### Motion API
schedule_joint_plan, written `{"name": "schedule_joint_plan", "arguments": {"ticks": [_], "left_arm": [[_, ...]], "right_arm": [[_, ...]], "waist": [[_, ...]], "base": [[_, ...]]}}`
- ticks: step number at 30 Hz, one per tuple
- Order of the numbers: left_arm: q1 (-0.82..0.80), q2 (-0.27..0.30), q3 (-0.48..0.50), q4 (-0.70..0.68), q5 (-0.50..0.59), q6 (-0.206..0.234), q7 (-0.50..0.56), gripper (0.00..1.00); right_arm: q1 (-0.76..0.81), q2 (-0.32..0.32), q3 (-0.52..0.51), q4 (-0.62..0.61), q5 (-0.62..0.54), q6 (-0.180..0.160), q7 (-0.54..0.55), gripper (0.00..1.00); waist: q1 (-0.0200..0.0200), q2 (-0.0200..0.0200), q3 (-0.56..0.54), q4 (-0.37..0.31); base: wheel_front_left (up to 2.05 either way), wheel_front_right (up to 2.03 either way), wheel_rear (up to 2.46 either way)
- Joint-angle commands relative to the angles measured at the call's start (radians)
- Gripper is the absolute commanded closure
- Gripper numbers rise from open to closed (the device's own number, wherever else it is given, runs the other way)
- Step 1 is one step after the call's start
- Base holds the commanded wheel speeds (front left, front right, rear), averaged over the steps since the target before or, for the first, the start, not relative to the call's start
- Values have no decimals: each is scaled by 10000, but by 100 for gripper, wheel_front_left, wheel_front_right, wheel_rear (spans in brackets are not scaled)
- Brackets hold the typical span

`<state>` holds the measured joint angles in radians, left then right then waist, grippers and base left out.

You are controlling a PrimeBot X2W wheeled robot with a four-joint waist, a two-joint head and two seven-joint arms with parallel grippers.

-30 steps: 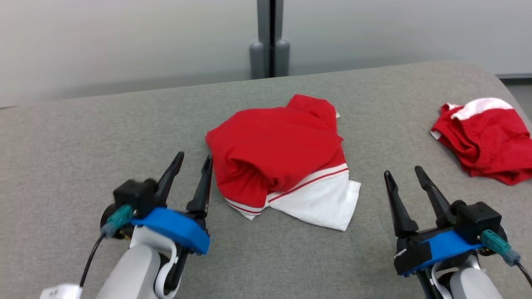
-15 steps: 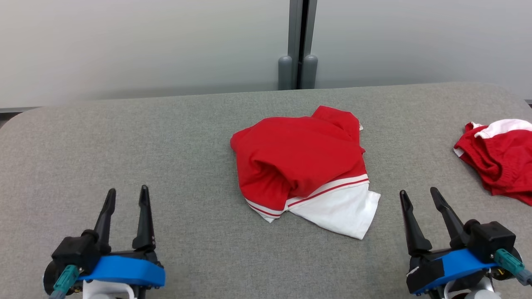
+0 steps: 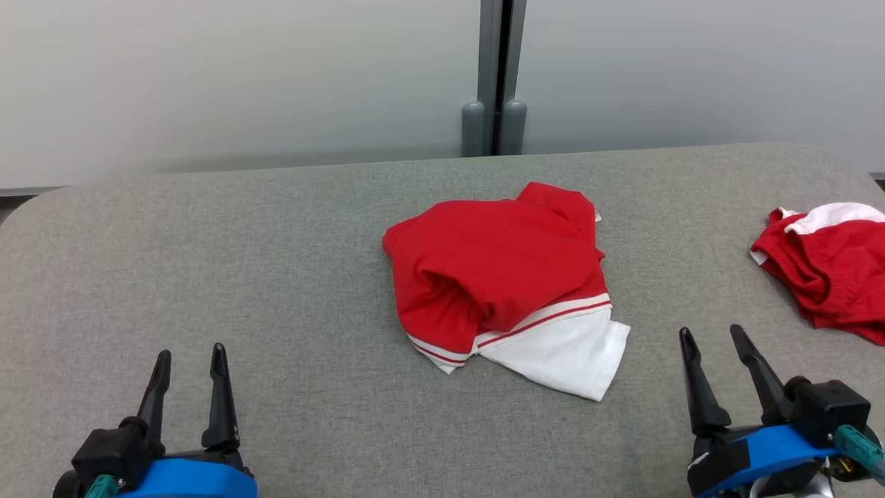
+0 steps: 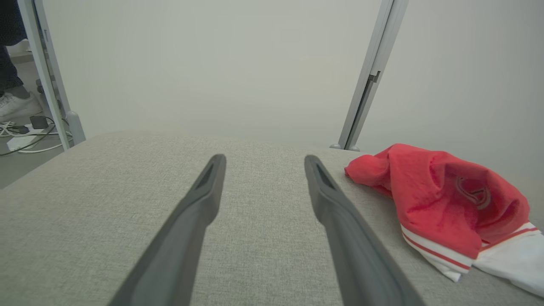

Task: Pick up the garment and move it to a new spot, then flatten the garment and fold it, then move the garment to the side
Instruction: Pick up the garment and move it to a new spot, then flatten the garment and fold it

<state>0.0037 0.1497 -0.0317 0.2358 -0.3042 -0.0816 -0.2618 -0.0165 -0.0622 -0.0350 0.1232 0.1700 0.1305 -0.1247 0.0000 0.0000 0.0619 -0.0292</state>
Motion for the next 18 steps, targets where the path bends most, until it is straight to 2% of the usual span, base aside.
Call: {"name": "schedule_joint_plan", "arguments": {"ticks": [1, 18], "left_arm": [[115, -39, 73, 17, 75, -54, -42, 0], [7, -248, 185, 233, 361, -303, -43, 0]], "right_arm": [[82, 31, -39, -20, 23, 5, 4, 0], [-67, 91, 126, -16, 81, 5, -24, 0]], "waist": [[0, 0, -5, -2], [0, 0, 56, -129]], "base": [[0, 0, 0], [0, 0, 0]]}}
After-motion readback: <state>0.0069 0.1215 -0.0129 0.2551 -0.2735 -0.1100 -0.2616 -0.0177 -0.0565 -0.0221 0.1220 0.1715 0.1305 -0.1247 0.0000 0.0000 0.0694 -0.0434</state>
